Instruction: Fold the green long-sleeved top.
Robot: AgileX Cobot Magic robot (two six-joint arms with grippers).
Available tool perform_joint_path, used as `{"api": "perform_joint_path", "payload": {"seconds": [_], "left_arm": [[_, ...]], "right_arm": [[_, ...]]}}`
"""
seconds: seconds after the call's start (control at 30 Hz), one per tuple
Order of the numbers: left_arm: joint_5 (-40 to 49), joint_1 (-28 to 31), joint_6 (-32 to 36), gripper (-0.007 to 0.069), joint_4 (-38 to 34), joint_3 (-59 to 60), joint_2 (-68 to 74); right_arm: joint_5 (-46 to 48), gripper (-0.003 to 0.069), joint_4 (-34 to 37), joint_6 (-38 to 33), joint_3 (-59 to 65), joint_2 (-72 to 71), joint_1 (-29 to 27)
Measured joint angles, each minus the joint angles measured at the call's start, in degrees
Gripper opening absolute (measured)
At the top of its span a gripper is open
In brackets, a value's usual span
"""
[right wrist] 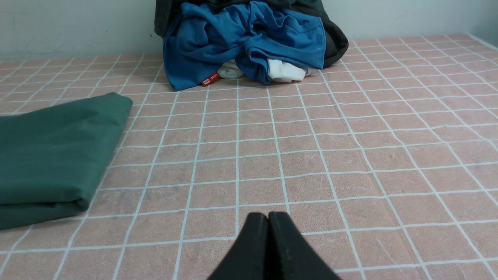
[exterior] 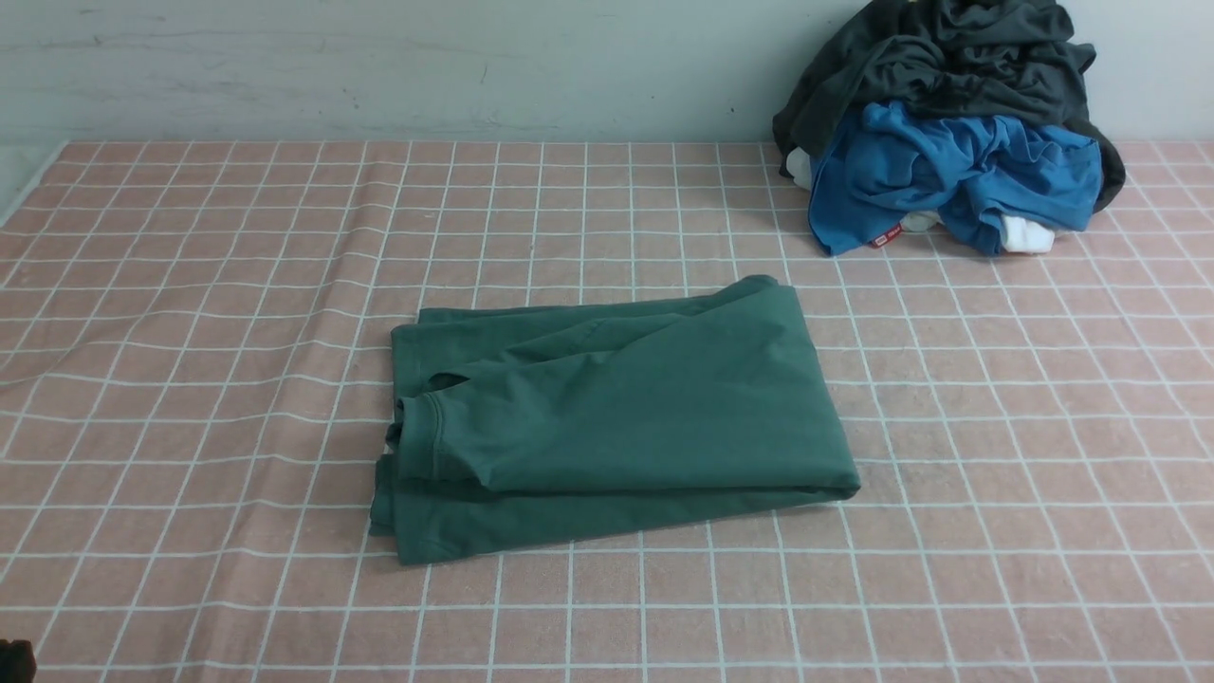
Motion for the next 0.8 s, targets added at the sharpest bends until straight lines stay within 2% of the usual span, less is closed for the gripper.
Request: {"api": "perform_joint_path", "payload": {"seconds": [0.27, 0.8], "left_arm": [[1.9, 0.0, -2.9, -0.0003, -0.1, -0.2, 0.0], [1.9, 0.0, -3.0, -0.0003, -0.1, -0.2, 0.0]], "right_arm": [[0.1, -0.0014, 0.0, 0.0, 0.0, 0.0, 0.0], [0.1, -0.0014, 0.0, 0.0, 0.0, 0.0, 0.0]]}}
